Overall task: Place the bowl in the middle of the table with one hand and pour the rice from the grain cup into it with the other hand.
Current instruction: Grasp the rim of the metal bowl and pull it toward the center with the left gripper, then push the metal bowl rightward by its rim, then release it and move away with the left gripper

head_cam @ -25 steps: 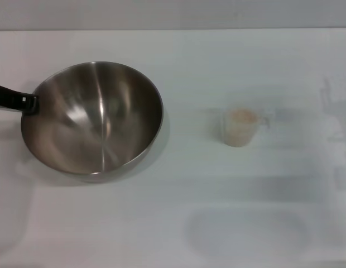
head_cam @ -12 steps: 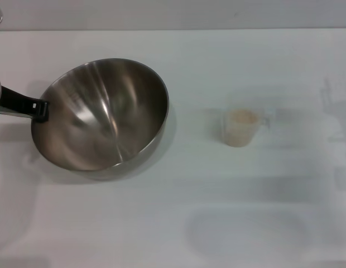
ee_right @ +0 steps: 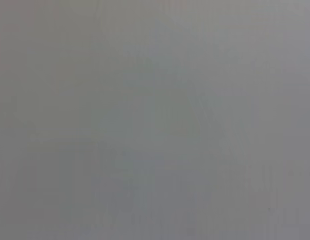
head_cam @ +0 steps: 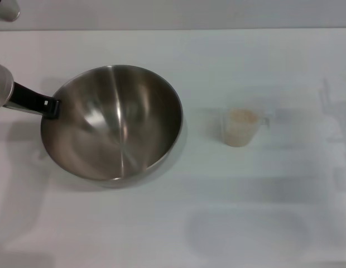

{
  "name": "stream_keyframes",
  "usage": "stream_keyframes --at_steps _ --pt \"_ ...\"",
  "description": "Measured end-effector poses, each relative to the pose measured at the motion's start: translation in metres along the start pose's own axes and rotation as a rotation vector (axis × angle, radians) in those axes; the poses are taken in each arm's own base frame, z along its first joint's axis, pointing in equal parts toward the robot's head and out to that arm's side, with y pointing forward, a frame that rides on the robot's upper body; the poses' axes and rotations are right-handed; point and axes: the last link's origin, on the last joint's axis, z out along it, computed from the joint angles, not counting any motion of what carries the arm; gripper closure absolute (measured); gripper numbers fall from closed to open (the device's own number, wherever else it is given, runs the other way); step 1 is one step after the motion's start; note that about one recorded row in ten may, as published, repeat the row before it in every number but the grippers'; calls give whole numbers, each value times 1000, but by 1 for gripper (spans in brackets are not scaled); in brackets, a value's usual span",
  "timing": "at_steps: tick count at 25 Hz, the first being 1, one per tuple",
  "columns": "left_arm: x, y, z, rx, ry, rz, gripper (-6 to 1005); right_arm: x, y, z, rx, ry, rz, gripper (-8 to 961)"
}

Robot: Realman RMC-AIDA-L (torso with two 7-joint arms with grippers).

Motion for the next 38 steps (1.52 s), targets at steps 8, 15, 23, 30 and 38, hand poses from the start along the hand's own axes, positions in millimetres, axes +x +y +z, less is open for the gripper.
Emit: stream_keyframes --at_steps 8,15,23,30,38 --pt "16 16 -11 -9 29 79 947 -1 3 1 -11 -4 5 409" --pt "29 21 -22 -7 82 110 950 -1 4 3 -14 -4 6 409" --pt "45 35 -30 -41 119 172 954 0 4 3 -14 1 6 409" --pt "52 42 -34 -96 152 203 961 0 5 3 -14 1 8 410" --pt "62 48 -35 -97 185 239 961 -1 6 6 -18 -4 9 410"
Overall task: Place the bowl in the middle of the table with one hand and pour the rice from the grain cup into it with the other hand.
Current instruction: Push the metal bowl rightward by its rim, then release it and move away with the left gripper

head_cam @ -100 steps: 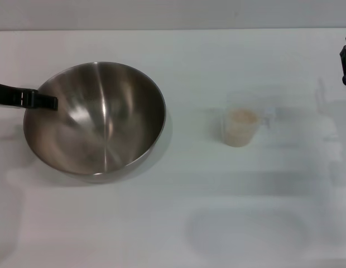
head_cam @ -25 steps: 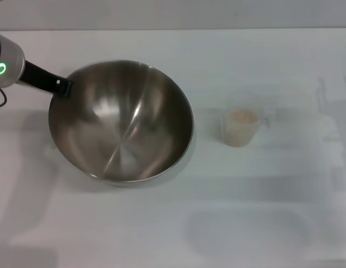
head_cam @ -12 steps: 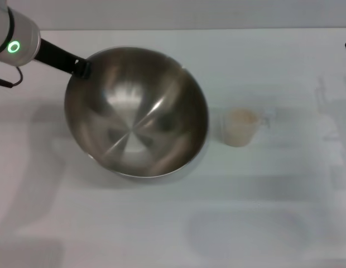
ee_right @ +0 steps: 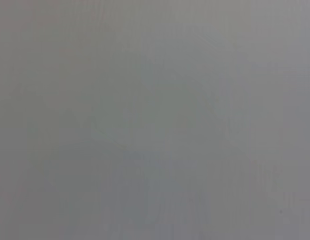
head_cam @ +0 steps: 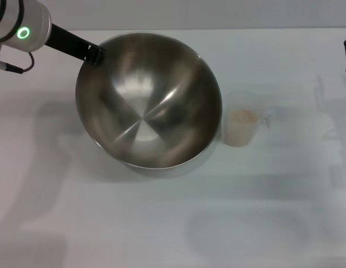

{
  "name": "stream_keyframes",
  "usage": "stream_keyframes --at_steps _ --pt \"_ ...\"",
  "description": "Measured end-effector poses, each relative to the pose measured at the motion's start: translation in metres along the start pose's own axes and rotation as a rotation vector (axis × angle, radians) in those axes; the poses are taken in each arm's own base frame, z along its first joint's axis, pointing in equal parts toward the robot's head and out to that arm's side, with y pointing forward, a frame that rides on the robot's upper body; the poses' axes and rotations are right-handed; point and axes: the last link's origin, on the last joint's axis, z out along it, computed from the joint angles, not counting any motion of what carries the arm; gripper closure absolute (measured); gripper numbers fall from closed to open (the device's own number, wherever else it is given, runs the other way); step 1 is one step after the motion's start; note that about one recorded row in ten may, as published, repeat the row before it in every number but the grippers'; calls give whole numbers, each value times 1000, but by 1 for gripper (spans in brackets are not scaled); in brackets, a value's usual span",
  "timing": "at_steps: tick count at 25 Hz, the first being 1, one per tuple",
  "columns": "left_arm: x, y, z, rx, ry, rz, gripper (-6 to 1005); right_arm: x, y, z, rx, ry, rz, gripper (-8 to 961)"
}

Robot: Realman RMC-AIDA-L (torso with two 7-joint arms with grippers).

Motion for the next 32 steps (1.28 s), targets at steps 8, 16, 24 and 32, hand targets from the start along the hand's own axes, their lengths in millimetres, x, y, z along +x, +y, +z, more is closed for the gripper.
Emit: stream_keyframes --at_steps 8,16,24,32 --pt "-8 -8 14 5 -20 -37 960 0 0 0 0 0 0 410" --pt "-16 -13 27 9 -31 -57 960 0 1 1 -3 -2 0 410" --pt "-20 -21 36 31 10 -67 959 0 0 1 -3 -4 -2 410" --pt "-30 -26 48 45 -4 -66 959 -1 -1 1 -1 -9 -4 409"
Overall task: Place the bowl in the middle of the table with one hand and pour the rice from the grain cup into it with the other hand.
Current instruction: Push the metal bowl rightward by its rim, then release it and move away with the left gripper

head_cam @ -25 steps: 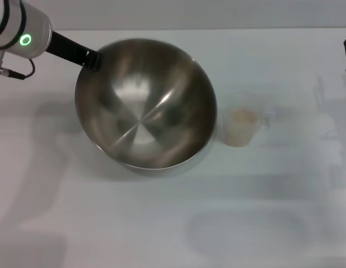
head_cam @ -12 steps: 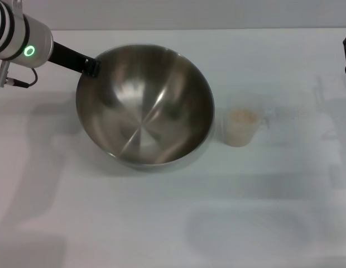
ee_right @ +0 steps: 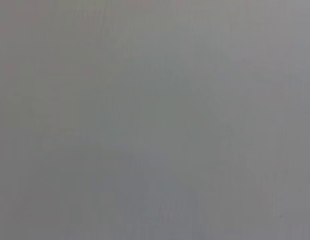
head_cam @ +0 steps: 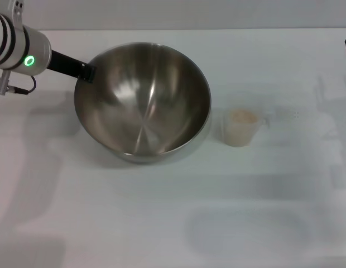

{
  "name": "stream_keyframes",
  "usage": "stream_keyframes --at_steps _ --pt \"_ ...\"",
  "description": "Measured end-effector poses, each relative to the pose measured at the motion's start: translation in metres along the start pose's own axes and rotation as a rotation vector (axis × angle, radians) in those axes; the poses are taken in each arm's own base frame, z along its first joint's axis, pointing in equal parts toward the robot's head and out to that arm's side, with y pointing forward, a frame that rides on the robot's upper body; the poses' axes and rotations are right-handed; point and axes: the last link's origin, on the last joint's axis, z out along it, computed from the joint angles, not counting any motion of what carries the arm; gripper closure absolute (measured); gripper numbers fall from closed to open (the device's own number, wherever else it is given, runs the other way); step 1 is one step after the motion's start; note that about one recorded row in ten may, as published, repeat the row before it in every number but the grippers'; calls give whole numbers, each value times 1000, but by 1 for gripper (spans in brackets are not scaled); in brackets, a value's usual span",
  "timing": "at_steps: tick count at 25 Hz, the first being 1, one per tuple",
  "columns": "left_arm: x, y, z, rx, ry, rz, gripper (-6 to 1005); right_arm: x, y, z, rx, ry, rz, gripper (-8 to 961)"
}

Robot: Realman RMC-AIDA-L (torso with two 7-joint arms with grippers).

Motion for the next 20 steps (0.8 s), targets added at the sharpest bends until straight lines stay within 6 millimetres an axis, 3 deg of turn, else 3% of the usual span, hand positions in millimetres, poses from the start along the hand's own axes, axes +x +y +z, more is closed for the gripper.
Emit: stream_keyframes --at_steps 6,17,20 --pt "-6 2 8 -5 -28 3 935 -1 1 1 0 -5 3 409" --pt "-3 -4 9 29 36 6 734 -1 1 0 1 -8 4 410" --pt "2 -8 6 52 89 24 596 -2 0 -1 3 -11 4 410"
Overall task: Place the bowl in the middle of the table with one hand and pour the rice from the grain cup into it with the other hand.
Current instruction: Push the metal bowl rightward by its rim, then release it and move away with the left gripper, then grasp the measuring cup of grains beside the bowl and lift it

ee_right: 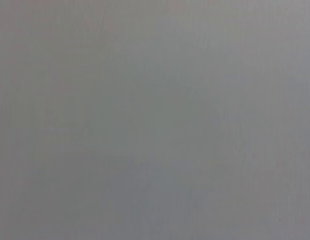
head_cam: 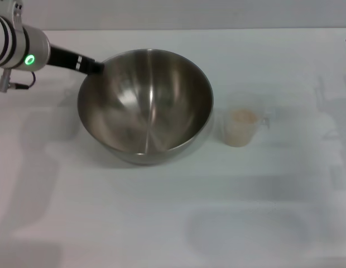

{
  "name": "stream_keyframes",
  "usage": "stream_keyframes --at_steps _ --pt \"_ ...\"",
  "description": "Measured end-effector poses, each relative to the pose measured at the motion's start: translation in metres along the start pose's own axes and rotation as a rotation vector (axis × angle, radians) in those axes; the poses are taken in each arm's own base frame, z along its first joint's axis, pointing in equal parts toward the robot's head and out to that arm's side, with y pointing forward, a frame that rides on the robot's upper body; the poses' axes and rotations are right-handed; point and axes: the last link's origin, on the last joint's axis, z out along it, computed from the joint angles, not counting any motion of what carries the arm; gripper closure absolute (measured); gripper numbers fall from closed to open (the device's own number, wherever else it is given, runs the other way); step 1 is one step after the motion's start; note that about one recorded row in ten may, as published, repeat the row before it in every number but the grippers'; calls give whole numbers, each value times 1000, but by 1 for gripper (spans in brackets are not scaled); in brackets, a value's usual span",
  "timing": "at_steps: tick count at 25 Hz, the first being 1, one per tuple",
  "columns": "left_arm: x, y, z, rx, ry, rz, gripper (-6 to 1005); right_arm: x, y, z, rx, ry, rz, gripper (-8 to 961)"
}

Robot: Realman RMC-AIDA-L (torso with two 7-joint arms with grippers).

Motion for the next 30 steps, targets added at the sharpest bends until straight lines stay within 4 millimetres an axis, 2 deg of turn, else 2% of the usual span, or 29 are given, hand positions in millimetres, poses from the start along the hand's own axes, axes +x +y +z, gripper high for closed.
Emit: stream_keyframes --at_steps 5,10,13,22,23,24,27,28,30 --pt "6 -12 -13 93 189 3 384 0 0 0 1 -1 2 410" --pt "4 -15 -31 206 438 38 159 0 1 -1 1 0 5 409" --pt "-6 -15 -42 301 645 30 159 -1 2 0 0 -3 5 409" --pt "-18 -28 -52 376 873 -106 159 -1 4 3 -6 -5 11 410" --pt "-25 -26 -50 397 960 -113 159 -1 5 4 -7 -6 13 410" --pt "-25 -26 -50 397 960 -113 159 -1 5 4 -7 -6 13 410" --pt "-36 -22 -51 414 1112 -112 159 -2 5 5 -8 -8 14 410" --pt "-45 -23 -52 406 1187 -147 159 -2 5 5 -9 -8 15 410" --pt "-48 -25 -53 397 1217 -170 159 -2 5 5 -9 -8 15 410"
